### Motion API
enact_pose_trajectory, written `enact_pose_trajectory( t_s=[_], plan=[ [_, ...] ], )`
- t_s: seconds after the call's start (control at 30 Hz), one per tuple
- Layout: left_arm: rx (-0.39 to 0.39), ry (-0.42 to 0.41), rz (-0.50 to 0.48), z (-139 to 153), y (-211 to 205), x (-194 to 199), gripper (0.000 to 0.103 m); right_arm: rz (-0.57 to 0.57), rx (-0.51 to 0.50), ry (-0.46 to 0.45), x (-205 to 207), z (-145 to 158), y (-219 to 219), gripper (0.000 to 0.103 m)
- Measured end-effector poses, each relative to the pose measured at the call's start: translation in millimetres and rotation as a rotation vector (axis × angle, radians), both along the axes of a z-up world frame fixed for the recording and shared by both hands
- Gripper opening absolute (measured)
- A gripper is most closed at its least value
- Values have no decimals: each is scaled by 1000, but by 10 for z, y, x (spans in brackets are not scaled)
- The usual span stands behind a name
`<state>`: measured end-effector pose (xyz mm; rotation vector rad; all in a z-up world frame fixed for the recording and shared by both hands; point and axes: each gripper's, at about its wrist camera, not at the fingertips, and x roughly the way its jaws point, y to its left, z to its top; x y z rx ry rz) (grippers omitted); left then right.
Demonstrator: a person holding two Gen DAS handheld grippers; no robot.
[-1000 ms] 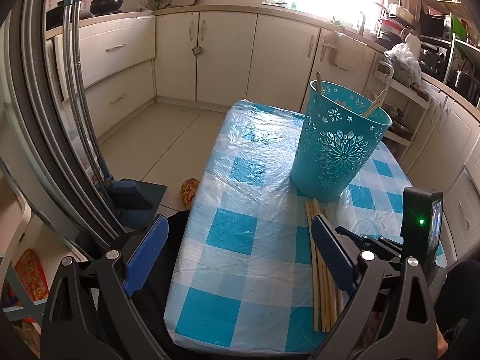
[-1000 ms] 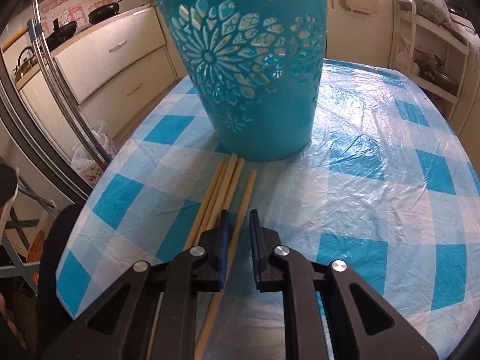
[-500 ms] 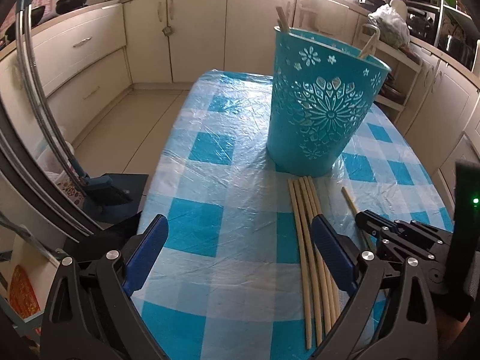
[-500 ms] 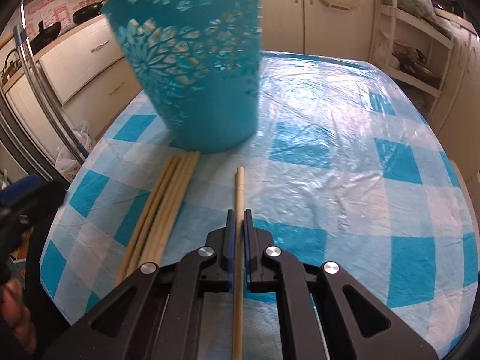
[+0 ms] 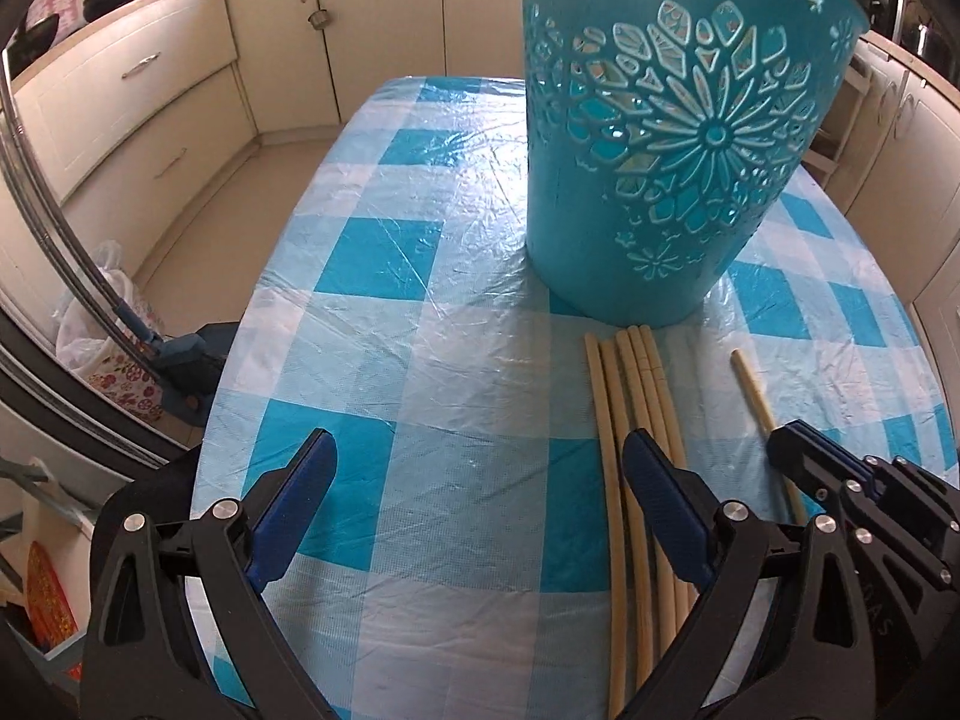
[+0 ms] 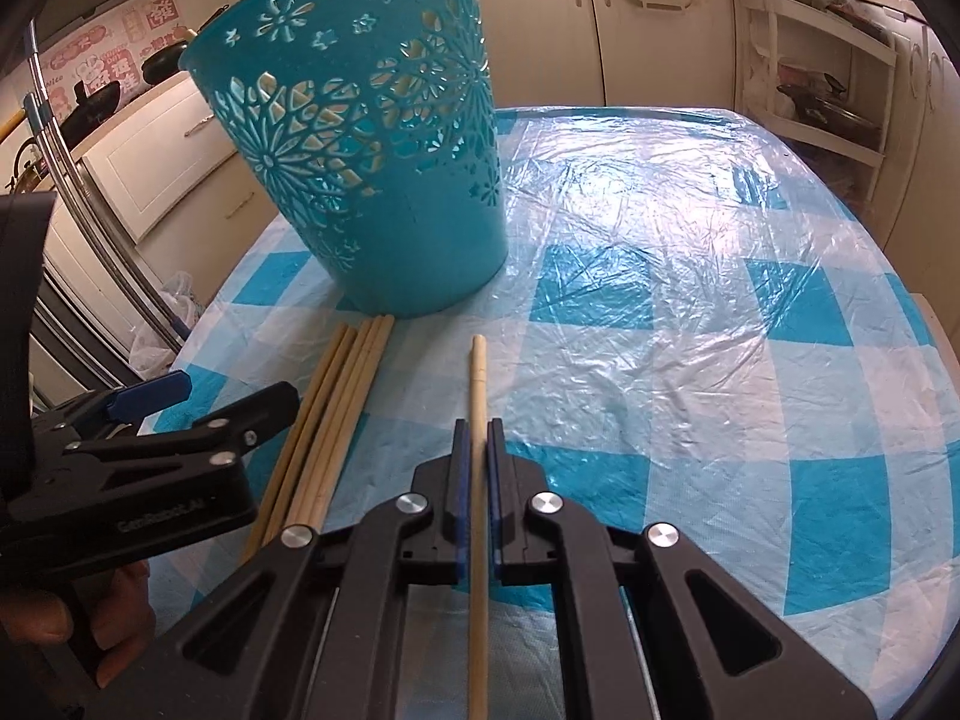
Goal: Organize utensils
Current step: 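Close the right tool on a chopstick while the left tool reaches the bundle, then lift a chopstick with the left tool and carry it over the basket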
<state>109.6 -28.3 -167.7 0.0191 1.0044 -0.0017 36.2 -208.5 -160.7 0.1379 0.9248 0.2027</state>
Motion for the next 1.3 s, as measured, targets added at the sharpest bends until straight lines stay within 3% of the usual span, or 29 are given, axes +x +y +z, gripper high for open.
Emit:
enact_pose_trajectory(
  t_s=[0.3,0.37,0.47,0.5,0.57,0.63,0.77,0.9,1.1,1.3],
  plan=[
    [20,15,-1,-83,-14,126,92,-1,3,-2,2,-2,-1,6],
    [16,3,-15,-79,-19,144,84,0,5,-3,1,-1,-5,6],
    [7,-18,-74,-36,-72,161,58,-1,6,-3,4,1,-13,6],
    [2,-25,-96,-23,-91,163,41,-1,5,-3,4,1,-17,6],
    [-16,-34,-156,-5,-140,164,18,-1,6,-3,5,-1,-17,6],
    [-44,-33,-211,3,-160,165,7,-1,11,-2,7,-2,-24,6],
    [-81,-15,-277,1,-154,128,6,-3,18,-2,9,-5,-32,6],
    [-99,12,-253,-2,-113,188,6,-4,21,-1,13,-8,-43,6],
    [16,8,-264,2,-270,196,6,-5,33,-1,16,-14,-66,6],
    [47,38,-265,60,-283,77,5,-5,43,-1,21,-18,-88,7]
  ],
)
